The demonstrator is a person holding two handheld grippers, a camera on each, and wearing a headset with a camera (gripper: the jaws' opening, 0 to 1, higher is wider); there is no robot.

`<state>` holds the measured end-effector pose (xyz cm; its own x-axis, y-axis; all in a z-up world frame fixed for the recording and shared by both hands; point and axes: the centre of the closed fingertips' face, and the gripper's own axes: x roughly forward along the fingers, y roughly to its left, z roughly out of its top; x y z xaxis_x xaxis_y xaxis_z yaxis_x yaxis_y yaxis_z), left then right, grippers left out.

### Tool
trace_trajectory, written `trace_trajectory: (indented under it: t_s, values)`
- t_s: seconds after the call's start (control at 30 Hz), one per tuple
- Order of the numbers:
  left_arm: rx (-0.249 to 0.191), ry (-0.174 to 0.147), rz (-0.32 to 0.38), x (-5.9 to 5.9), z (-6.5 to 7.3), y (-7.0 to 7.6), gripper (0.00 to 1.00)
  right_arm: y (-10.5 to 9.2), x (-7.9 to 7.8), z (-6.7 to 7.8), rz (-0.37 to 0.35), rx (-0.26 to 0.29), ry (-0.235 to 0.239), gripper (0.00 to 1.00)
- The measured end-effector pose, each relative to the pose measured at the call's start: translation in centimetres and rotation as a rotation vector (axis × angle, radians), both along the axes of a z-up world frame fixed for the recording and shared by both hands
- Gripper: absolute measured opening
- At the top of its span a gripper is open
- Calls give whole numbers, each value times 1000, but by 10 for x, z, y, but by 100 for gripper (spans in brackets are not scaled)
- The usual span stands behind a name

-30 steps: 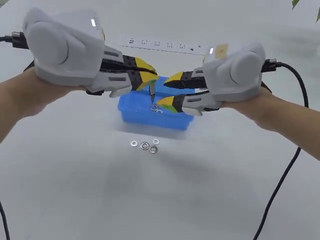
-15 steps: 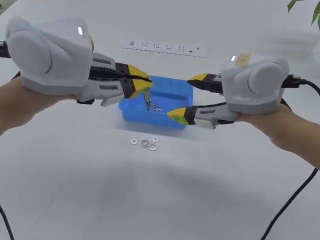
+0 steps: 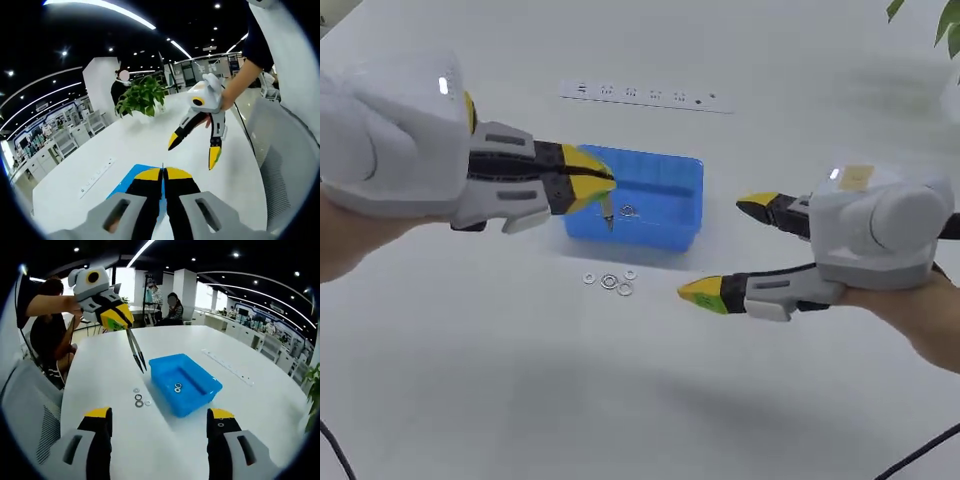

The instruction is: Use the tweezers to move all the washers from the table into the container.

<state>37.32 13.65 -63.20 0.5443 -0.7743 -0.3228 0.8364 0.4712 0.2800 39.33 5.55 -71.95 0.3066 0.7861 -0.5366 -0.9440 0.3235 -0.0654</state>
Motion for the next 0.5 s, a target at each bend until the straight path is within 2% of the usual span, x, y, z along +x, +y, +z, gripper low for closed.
trace_trajectory:
  t_s: [0.07, 0.13, 0.27, 0.5]
  values:
    - [-14, 0, -16, -5, -3, -2, 5, -4, -4, -4, -6, -6, 11, 81]
    - [-16, 14, -22, -8, -9, -4, 5, -11, -8, -10, -20, -29, 8, 84]
    - [-22, 41, -38, -14, -16, -6, 5, -20, -11, -18, -40, -31, 33, 88]
    - [-39, 62, -44, -15, -27, -8, 5, -26, -26, -27, -39, -21, 75, 98]
